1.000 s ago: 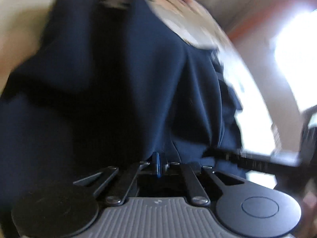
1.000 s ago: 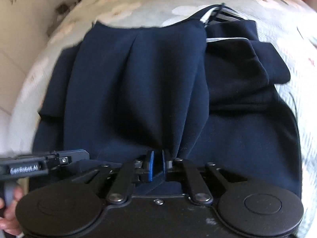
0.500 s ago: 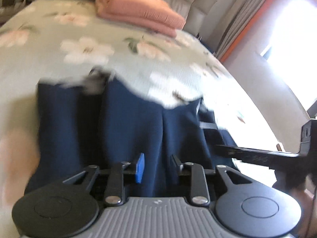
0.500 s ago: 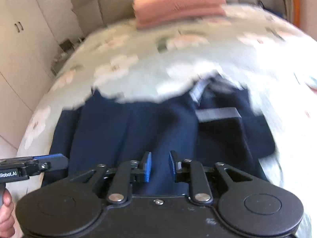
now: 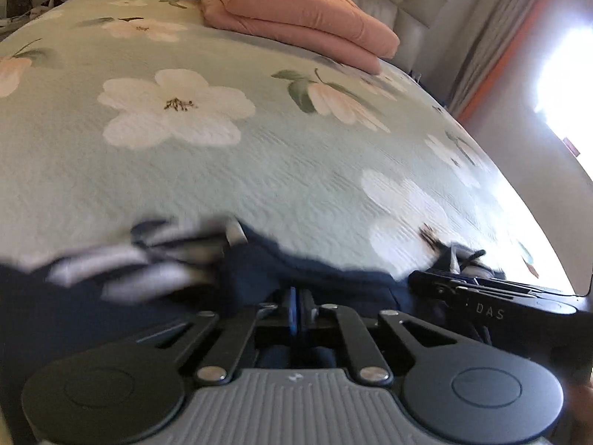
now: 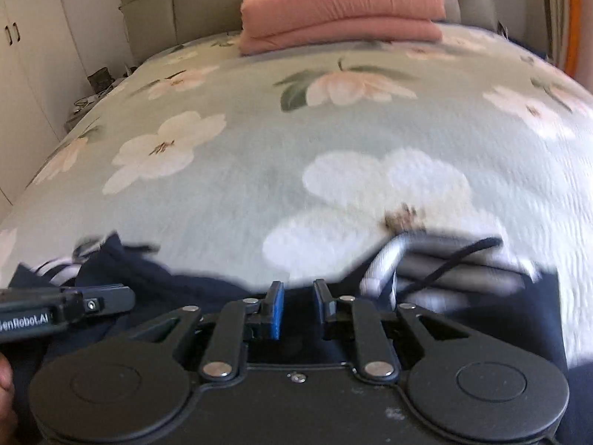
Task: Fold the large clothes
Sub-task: 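Fold the held edge toward the hood with both tools and open them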
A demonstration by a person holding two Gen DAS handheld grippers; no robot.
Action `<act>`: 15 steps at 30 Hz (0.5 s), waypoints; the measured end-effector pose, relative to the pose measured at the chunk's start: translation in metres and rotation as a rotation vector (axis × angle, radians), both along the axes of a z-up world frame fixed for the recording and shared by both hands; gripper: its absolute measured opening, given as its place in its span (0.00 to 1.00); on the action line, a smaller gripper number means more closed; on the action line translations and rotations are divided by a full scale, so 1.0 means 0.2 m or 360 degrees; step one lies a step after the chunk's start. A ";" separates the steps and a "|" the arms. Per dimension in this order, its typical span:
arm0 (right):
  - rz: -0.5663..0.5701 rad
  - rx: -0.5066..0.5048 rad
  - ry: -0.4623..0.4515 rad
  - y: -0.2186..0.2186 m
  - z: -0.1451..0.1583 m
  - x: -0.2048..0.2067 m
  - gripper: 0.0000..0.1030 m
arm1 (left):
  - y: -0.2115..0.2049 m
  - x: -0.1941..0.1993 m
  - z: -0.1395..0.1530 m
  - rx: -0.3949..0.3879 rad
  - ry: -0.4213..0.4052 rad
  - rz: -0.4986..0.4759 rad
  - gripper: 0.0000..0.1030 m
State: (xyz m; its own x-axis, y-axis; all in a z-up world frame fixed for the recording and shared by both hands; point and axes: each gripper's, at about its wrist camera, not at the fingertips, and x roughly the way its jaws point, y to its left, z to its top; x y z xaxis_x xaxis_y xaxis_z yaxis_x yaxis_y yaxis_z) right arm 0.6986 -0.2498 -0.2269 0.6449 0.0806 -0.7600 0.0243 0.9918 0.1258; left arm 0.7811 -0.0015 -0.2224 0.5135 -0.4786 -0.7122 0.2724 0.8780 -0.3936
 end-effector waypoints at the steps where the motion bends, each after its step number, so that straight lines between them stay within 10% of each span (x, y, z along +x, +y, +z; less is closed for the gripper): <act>1: -0.0005 -0.0022 0.0043 0.00 -0.03 0.07 0.19 | 0.00 0.02 0.01 -0.0021 0.0009 0.0009 0.04; 10: 0.0300 0.0297 0.0000 -0.01 0.46 -0.70 0.28 | 0.04 -0.64 0.36 -0.0087 -0.0045 -0.0439 0.19; 15: 0.0422 0.0381 0.0275 0.09 0.33 -1.07 0.28 | 0.07 -1.02 0.28 -0.0121 0.0157 -0.0526 0.21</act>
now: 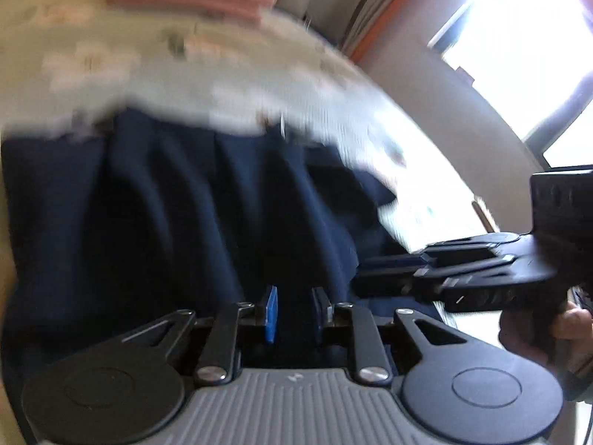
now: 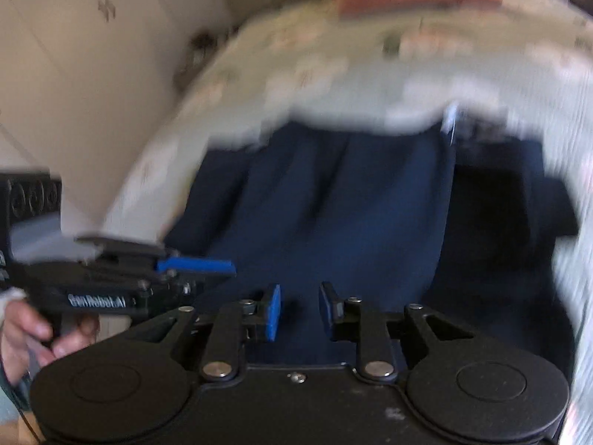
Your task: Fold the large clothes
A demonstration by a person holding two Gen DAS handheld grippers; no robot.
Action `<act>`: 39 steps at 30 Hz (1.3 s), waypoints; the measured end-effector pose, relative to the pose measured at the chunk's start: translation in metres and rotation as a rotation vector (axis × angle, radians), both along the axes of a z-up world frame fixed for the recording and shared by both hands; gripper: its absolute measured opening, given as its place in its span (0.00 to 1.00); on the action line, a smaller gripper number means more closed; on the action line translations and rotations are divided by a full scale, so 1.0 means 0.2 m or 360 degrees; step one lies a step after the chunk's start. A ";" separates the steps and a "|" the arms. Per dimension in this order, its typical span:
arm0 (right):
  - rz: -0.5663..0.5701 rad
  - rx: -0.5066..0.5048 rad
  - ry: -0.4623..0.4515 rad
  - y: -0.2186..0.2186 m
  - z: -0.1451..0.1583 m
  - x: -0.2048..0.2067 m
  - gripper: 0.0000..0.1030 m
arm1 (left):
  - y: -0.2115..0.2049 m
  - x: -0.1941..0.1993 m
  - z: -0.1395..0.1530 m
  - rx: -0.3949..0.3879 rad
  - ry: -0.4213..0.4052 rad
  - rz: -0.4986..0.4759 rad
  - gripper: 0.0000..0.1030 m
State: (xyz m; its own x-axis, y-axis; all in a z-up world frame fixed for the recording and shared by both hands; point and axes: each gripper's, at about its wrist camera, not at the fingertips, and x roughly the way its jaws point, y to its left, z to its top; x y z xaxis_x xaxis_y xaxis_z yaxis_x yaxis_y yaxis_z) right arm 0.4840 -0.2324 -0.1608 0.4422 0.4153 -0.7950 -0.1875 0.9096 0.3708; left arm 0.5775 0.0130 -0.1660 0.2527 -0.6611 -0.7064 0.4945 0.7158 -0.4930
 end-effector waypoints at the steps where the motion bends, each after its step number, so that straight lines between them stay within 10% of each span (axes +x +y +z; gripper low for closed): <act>1: 0.0004 -0.0043 0.0073 0.02 -0.08 -0.04 0.28 | 0.00 -0.04 -0.05 0.0042 0.0035 0.0022 0.21; 4: -0.0076 -0.0124 0.0338 0.02 -0.33 -0.08 0.21 | -0.01 -0.08 -0.20 0.0150 0.0054 0.0073 0.20; 12: -0.0209 0.0107 -0.0054 0.03 0.11 -0.05 0.29 | -0.04 -0.19 -0.09 0.0171 -0.0019 0.0196 0.20; 18: -0.0260 -0.0043 0.0259 0.10 -0.24 0.02 0.30 | 0.02 -0.24 -0.07 0.0191 -0.0015 0.0253 0.21; 31: -0.0382 -0.0103 0.0317 -0.32 -0.03 -0.41 0.46 | 0.50 -0.58 0.03 0.0338 0.0214 0.0526 0.33; 36: -0.0388 -0.0156 0.0440 -0.46 -0.01 -0.68 0.78 | 0.63 -0.75 0.01 0.0366 0.0408 0.0575 0.52; 39: -0.0399 -0.0204 0.0562 -0.50 -0.05 -0.81 0.79 | 0.69 -0.84 -0.02 0.0375 0.0515 0.0596 0.51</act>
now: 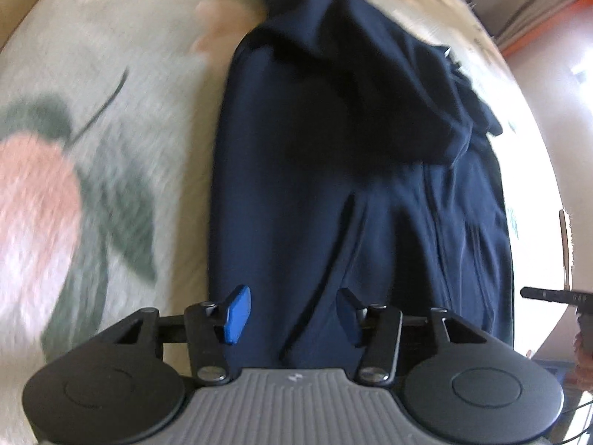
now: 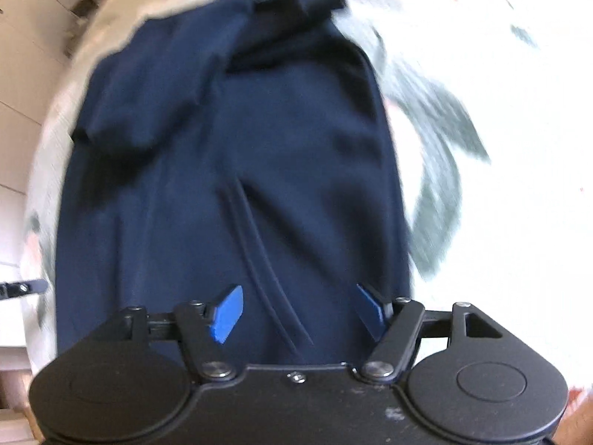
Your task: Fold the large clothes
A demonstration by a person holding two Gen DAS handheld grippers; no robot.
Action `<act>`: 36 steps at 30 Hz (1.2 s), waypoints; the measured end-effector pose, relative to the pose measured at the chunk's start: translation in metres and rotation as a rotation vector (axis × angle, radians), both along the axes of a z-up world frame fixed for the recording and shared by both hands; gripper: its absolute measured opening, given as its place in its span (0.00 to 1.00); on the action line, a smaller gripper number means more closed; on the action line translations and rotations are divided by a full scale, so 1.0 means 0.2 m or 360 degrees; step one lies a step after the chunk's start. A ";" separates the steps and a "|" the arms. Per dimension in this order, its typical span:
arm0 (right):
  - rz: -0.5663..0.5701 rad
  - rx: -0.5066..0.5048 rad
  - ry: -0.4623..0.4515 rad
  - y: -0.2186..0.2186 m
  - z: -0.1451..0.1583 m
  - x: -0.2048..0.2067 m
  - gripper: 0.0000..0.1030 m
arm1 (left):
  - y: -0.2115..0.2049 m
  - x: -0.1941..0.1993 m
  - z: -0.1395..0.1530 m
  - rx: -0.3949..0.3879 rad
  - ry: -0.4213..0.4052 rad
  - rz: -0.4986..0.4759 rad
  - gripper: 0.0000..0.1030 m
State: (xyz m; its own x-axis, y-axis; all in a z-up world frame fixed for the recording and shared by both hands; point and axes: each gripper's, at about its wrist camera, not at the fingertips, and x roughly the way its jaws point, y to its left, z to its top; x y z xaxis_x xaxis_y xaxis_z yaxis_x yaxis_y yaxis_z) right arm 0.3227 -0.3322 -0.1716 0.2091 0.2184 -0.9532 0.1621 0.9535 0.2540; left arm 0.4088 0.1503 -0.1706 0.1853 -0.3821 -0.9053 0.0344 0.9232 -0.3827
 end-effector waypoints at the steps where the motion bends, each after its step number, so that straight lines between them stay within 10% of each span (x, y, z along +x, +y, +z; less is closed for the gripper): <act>1: -0.0012 -0.0008 0.0056 -0.02 -0.03 -0.04 0.79 | 0.02 -0.03 -0.01 0.0012 0.0018 0.0011 0.51; 17: -0.0082 -0.0157 0.0390 -0.09 -0.16 -0.37 0.79 | 0.18 -0.43 -0.12 -0.0101 0.0350 0.0228 0.52; 31: -0.0150 0.0007 0.0397 -0.13 -0.22 -0.42 0.80 | 0.26 -0.54 -0.28 -0.0309 0.0490 0.0392 0.54; 36: -0.0167 0.0013 0.0392 -0.14 -0.18 -0.47 0.56 | 0.19 -0.55 -0.26 -0.0187 0.0425 0.0390 0.24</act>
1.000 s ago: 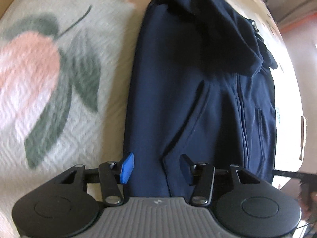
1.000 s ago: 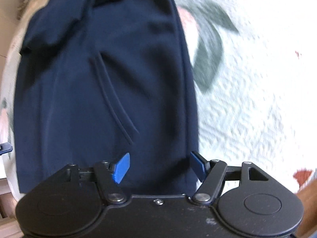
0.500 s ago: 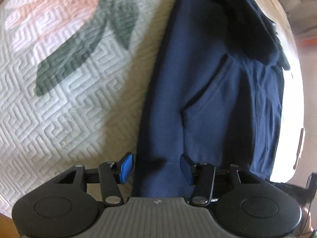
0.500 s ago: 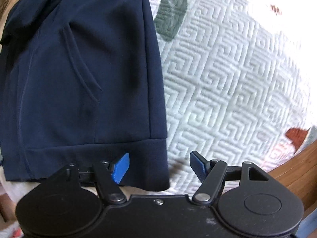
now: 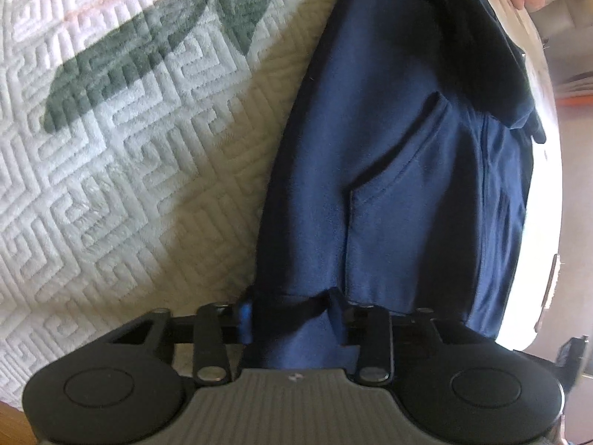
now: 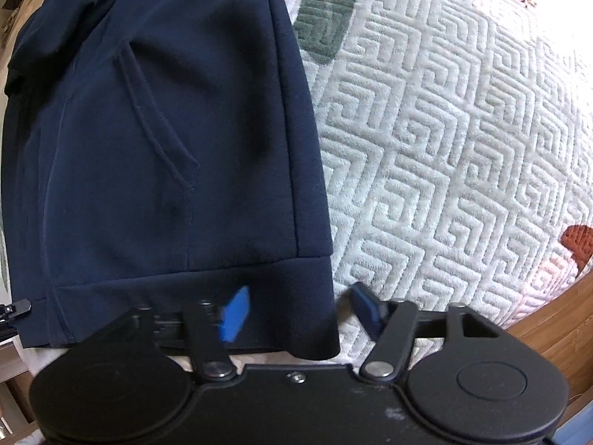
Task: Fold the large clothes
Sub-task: 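Grasp the hoodie hem with the left tool while the right tool grasps beside it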
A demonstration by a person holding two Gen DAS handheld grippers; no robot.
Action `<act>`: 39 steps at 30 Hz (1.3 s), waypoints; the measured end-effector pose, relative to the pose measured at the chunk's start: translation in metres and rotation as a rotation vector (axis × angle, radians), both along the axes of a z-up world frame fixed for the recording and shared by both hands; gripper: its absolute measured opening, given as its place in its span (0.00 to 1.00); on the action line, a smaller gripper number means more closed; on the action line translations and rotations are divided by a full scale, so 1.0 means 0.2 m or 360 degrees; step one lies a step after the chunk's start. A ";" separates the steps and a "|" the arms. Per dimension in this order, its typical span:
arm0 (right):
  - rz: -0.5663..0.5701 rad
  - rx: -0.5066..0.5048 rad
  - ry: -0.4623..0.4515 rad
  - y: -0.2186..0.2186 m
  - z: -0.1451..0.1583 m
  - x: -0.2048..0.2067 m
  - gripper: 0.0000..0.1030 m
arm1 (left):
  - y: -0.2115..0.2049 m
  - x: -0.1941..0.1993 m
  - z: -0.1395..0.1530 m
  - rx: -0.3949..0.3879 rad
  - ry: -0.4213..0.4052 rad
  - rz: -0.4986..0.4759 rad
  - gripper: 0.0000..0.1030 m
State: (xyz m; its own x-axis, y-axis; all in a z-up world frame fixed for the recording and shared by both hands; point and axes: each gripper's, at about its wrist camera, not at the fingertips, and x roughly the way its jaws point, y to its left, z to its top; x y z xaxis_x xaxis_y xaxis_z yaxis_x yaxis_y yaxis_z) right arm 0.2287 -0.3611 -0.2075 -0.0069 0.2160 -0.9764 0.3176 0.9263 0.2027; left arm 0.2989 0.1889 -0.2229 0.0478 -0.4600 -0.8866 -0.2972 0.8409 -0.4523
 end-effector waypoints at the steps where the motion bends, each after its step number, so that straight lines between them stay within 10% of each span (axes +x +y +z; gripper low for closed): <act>1: 0.0001 0.0013 -0.0011 -0.02 0.03 0.00 0.39 | 0.00 0.00 0.01 0.0009 -0.0009 -0.0005 0.18; 4: -0.0069 0.0103 -0.0037 -0.07 0.08 0.00 0.14 | 0.00 0.01 0.04 -0.0002 -0.0038 0.0008 0.09; 20: -0.0198 0.0091 -0.0712 -0.25 0.72 0.52 0.06 | -0.01 0.66 0.63 -0.0274 -0.0722 0.0094 0.09; 30: -0.0089 0.0064 -0.0903 -0.25 0.63 0.89 0.03 | -0.13 1.19 0.60 -0.0306 -0.0899 0.0098 0.09; 32: -0.0028 0.0000 -0.0879 -0.25 0.58 0.92 0.11 | -0.14 1.22 0.58 -0.0285 -0.0884 0.0083 0.09; 34: 0.0043 0.0002 -0.0752 -0.23 0.45 0.96 0.61 | -0.13 1.23 0.54 -0.0265 -0.0850 0.0071 0.09; 39: 0.0068 0.0031 -0.0626 -0.23 0.29 0.95 0.61 | -0.06 1.19 0.46 -0.0278 -0.0773 0.0116 0.09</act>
State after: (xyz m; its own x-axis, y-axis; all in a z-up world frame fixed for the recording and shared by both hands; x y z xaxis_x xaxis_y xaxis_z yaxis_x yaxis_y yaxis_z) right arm 0.4197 -0.4077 -0.1490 0.3577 0.2419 -0.9019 0.1737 0.9318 0.3188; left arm 0.5376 0.1767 -0.1315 0.4722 -0.5792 -0.6645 -0.0733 0.7254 -0.6844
